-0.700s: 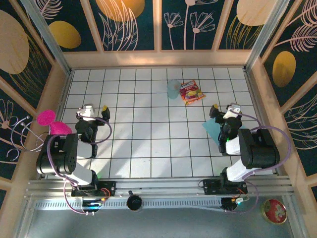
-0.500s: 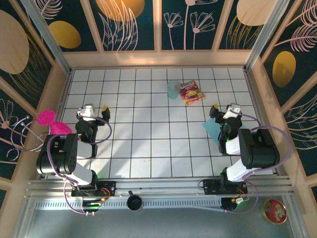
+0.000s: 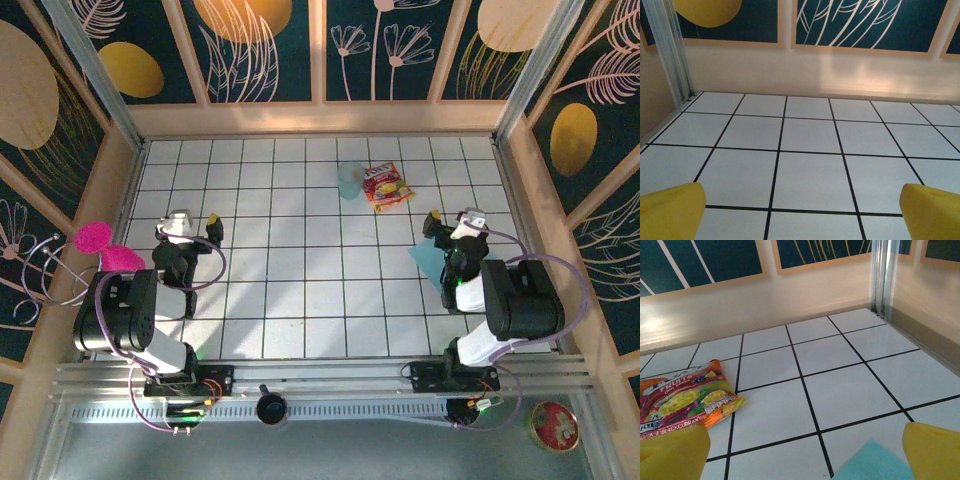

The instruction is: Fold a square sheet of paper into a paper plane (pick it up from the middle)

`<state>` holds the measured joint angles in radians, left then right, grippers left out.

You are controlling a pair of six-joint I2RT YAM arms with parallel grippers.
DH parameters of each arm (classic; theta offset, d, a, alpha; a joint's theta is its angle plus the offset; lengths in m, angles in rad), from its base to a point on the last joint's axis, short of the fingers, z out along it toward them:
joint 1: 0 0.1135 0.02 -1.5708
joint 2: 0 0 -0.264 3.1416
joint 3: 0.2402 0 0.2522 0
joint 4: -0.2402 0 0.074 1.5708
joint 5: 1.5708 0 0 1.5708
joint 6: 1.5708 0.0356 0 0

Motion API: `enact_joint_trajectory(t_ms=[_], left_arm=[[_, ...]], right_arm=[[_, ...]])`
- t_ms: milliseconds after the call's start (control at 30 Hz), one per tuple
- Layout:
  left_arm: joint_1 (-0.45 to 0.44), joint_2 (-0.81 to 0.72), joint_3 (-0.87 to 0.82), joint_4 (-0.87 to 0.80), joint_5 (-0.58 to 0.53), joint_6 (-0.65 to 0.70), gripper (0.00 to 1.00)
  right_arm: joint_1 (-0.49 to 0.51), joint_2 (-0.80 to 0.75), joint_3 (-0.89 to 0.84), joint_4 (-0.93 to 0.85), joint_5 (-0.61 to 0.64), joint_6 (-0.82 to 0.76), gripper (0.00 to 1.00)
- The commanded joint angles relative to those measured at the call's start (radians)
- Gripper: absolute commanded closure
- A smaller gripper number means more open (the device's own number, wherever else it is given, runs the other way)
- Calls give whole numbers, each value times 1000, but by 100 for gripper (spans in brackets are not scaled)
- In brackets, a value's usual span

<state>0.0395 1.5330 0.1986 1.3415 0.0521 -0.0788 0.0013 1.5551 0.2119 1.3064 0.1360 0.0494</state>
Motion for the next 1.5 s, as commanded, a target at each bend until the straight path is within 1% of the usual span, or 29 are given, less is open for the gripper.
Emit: enact_joint_trajectory(t_ms=[0,133,267,333,400,500,567,600,700,800,833,900,967,1067,1200,1267,1367,1467], left_arm=[[4,5,13,14,13,5,1],[3,3,10,23,-7,-5,1],[4,-30,-9,32,-34,-15,1],[3,-71,-4,-14,-52,-19,1],[4,-119,19,-98,-51,-17,1],[3,-198,88,-296,-64,-35,1],[3,-244,146,-425,-104,-101,1],[3,-266,171,-470,-111,-149,1],[5,-299,229,-558,-49,-271,1],[3,-274,321,-696,14,-352,1],[3,-261,340,-711,40,-376,1],[3,-245,355,-710,101,-422,1],[3,-230,361,-706,155,-460,1],[2,-213,346,-670,197,-503,1],[-9,-203,317,-653,207,-512,1],[-21,-196,312,-659,212,-501,1],[-58,-185,322,-696,195,-479,1],[-115,-169,346,-738,164,-461,1]], right_arm=[[-3,7,-9,50,5,-19,1],[-2,-5,-8,43,8,-24,1],[6,-79,21,-71,26,-30,1],[18,-113,29,-113,49,-38,1],[37,-147,51,-176,98,-40,1],[68,-204,81,-282,137,-44,1],[83,-248,105,-356,156,-27,1],[82,-275,139,-451,150,10,1],[83,-336,222,-674,92,79,1],[80,-368,308,-878,52,168,1],[79,-363,346,-962,50,184,1],[80,-354,401,-1065,40,191,1],[81,-371,397,-1087,32,202,1],[80,-415,363,-1086,23,238,1],[79,-414,372,-1157,15,307,1],[79,-389,379,-1181,-15,319,1],[76,-343,394,-1222,-38,371,1],[68,-288,433,-1287,-58,423,1]])
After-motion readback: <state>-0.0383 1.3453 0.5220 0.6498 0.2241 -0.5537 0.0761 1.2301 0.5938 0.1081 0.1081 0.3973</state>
